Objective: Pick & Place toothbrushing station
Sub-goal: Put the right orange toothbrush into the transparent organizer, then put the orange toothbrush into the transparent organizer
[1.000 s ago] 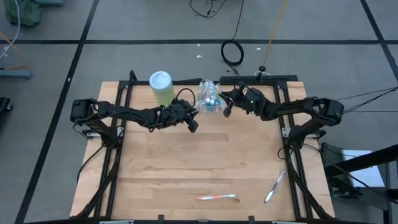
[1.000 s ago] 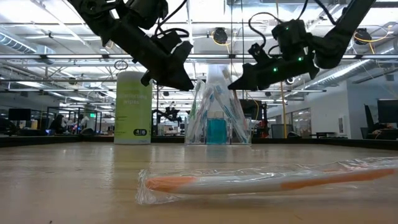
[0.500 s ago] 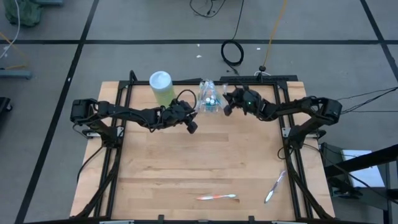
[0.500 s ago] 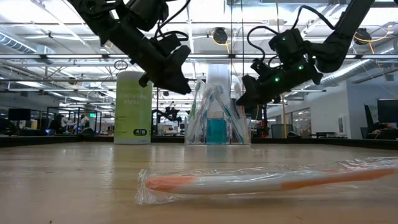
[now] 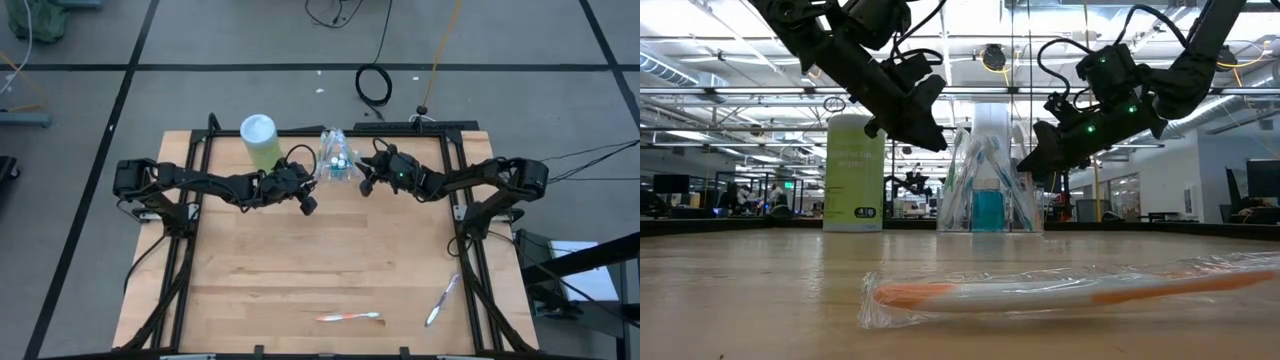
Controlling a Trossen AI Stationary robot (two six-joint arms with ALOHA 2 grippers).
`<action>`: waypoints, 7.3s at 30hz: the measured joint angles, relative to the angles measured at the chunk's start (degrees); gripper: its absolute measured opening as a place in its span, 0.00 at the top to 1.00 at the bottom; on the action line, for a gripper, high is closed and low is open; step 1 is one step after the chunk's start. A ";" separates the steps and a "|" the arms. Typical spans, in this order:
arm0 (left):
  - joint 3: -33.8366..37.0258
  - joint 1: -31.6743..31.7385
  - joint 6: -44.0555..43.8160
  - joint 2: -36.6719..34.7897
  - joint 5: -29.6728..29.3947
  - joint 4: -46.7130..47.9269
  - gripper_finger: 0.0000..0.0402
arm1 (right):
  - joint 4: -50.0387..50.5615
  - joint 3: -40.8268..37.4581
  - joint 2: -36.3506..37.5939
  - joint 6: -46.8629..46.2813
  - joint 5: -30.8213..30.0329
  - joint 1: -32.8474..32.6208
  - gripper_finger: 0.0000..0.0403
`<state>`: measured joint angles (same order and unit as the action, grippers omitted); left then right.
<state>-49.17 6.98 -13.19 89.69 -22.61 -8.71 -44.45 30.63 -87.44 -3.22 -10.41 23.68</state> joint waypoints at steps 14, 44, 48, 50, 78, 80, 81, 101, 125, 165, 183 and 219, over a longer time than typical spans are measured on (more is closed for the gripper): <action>0.00 0.00 1.50 0.00 0.07 -0.02 0.79 | 14.10 0.00 11.66 -0.77 0.00 -1.65 0.66; 0.00 0.00 10.39 0.00 0.22 -2.08 0.79 | 44.72 0.04 28.55 -60.60 -6.08 -48.03 0.68; 0.00 0.08 11.14 0.00 0.24 -2.36 0.79 | 44.66 0.04 26.88 -61.48 -11.99 -51.96 0.68; 0.00 0.08 12.29 0.00 0.22 -2.47 0.79 | 44.74 0.04 25.58 -63.29 -13.71 -53.34 0.68; -0.02 0.02 12.72 0.00 22.54 -8.96 0.79 | 40.02 0.04 13.42 -56.67 -10.44 -55.67 0.68; -0.02 0.02 12.70 0.00 22.56 -8.96 0.79 | 37.73 0.04 12.94 -53.18 -10.46 -55.67 0.68; -0.02 0.02 12.64 0.00 22.56 -8.96 0.79 | 35.77 0.04 12.30 -51.44 -10.46 -55.67 0.68; -0.02 0.02 9.64 0.00 22.54 -7.85 0.79 | -9.27 2.69 -22.88 -29.85 -7.73 -68.75 0.68; -0.02 0.00 9.53 0.00 22.53 -7.80 0.79 | -14.21 2.69 -26.10 -13.86 -7.64 -67.81 0.95; -0.02 -0.05 5.71 0.65 22.50 -20.45 0.79 | 29.73 2.60 9.20 50.65 -12.35 -29.76 0.94; -1.65 -3.34 13.81 7.56 22.51 -22.76 0.79 | 27.87 2.60 5.84 56.18 -8.94 -28.90 0.94; -29.29 -0.64 15.74 19.71 10.60 15.85 0.79 | 23.70 2.62 5.79 62.60 -8.90 -28.90 0.94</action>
<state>-78.46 6.35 2.55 109.40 -12.01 7.14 -20.75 33.26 -81.65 59.37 -19.31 -5.21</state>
